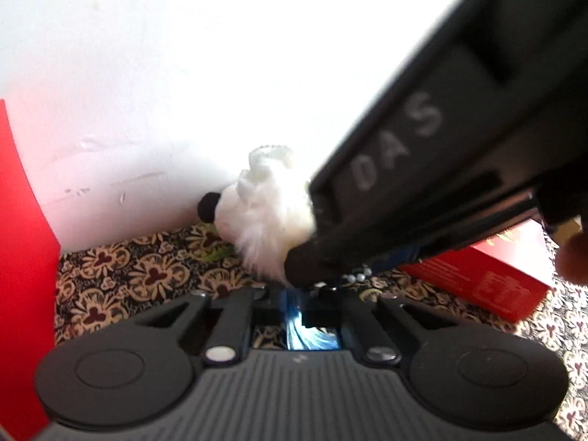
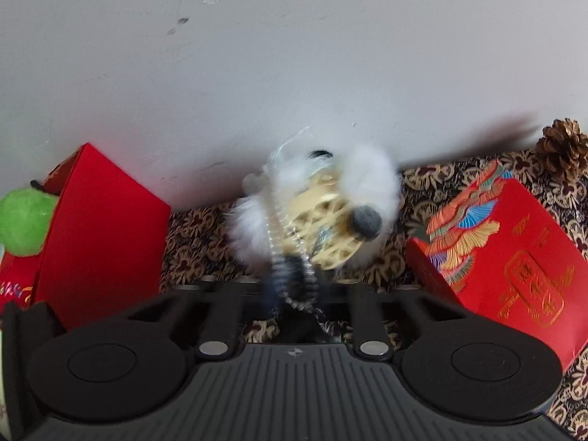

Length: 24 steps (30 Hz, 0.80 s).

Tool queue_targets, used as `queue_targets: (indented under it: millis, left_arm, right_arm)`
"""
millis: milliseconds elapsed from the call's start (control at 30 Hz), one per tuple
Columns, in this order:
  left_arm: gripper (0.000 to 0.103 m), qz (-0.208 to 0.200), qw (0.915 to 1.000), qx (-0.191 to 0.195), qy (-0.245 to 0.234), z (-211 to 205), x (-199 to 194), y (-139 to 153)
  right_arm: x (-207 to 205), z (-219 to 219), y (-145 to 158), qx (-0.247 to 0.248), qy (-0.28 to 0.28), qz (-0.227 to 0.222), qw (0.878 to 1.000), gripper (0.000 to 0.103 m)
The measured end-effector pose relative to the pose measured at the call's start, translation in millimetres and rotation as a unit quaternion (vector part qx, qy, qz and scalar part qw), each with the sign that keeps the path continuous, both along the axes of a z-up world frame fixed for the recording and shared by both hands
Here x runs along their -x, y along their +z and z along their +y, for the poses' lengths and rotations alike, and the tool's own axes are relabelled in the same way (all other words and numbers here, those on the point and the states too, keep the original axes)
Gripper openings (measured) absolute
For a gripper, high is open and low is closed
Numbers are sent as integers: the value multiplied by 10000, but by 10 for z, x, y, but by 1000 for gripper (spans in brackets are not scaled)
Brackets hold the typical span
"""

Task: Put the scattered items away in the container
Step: 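Close the right tool on the white panda plush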

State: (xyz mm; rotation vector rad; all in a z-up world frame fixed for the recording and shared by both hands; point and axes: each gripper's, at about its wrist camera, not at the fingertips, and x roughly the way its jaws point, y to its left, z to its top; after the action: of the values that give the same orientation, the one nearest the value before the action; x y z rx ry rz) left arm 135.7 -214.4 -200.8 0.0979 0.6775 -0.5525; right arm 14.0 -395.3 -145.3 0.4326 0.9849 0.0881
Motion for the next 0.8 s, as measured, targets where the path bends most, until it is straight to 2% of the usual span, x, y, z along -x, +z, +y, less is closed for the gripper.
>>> queue_targets:
  millis: [100, 133, 167, 233, 267, 300, 333, 367, 467, 667, 700, 800]
  left_arm:
    - [2, -77, 9999, -65, -37, 98, 146, 18]
    - [14, -194, 9996, -184, 8, 130, 206, 2]
    - [19, -308, 9991, -293, 59, 161, 255, -16]
    - [56, -395, 9984, -387, 74, 227, 302, -38]
    - [64, -404, 9985, -366, 64, 264, 320, -33]
    - [80, -468, 9983, -325, 84, 292, 338, -12]
    - [88, -584, 9978, -301, 131, 312, 358, 12]
    - [90, -713, 9968, -308, 169, 321, 370, 36]
    - [91, -809, 9959, -369, 183, 301, 289, 61]
    - [91, -208, 9992, -156, 299, 370, -41, -58]
    - [87, -140, 9994, -117, 295, 395, -74, -78]
    - [61, 48, 9998, -20, 216, 466, -158, -130]
  right_arm:
    - [208, -56, 45, -52, 15, -94, 9999, 15]
    - [298, -70, 65, -56, 47, -154, 9999, 15]
    - [390, -86, 84, -80, 93, -202, 9997, 19]
    - [532, -121, 123, -143, 222, -253, 9993, 34]
    - [577, -144, 148, -126, 197, -293, 9993, 50]
    - [608, -171, 176, -76, 110, -346, 9993, 67]
    - [639, -198, 204, -25, 23, -400, 9992, 73]
    - [600, -217, 212, 6, -54, -487, 9988, 77]
    - [311, -210, 190, 27, -263, -791, 9965, 77]
    - [-340, -105, -3, 280, -591, -938, 9934, 79]
    - [-422, -106, -55, 279, -595, -876, 9940, 79]
    - [-621, -100, -239, -65, -486, -629, 9968, 77]
